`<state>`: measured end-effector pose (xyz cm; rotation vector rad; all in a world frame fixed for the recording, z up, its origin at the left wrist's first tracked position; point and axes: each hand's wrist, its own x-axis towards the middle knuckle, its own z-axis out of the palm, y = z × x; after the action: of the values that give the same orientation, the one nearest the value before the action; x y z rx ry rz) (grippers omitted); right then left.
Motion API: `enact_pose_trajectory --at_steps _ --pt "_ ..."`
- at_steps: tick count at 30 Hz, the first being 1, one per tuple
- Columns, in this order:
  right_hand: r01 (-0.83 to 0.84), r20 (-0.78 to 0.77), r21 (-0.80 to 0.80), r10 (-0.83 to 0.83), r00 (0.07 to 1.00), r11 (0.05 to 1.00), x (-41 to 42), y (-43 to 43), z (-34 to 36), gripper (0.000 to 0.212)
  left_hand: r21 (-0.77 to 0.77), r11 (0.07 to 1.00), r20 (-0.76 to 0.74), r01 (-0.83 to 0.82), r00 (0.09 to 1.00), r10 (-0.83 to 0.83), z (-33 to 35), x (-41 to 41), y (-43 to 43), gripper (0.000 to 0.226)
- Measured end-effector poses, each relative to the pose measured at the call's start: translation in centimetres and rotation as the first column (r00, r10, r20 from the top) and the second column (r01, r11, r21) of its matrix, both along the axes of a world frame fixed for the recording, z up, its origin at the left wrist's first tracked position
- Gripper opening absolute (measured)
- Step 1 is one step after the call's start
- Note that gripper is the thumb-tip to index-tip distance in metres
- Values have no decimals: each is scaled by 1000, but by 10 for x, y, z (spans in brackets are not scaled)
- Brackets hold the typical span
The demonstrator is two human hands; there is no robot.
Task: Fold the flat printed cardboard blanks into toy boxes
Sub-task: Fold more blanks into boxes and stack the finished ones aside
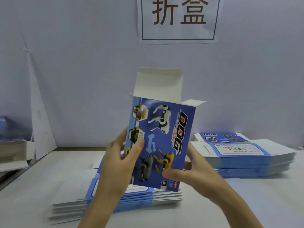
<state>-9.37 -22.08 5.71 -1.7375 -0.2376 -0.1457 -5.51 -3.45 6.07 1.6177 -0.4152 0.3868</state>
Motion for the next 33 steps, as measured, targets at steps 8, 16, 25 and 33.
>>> enact_pose_trajectory --at_steps 8,16,25,33 --pt "84 61 22 -85 994 996 -2 0 3 82 -103 995 -76 -2 997 -5 -7 5 2 37" --pt "33 129 128 -50 990 991 -3 -2 7 64 -82 996 -85 31 996 -38 -9 1 -7 49" --pt "47 131 90 -59 990 995 -1 -4 5 79 -37 999 -56 32 998 -34 -8 0 -4 50" --pt "63 74 112 -71 995 992 3 -5 -3 68 62 997 21 -34 999 33 -9 -1 -2 37"
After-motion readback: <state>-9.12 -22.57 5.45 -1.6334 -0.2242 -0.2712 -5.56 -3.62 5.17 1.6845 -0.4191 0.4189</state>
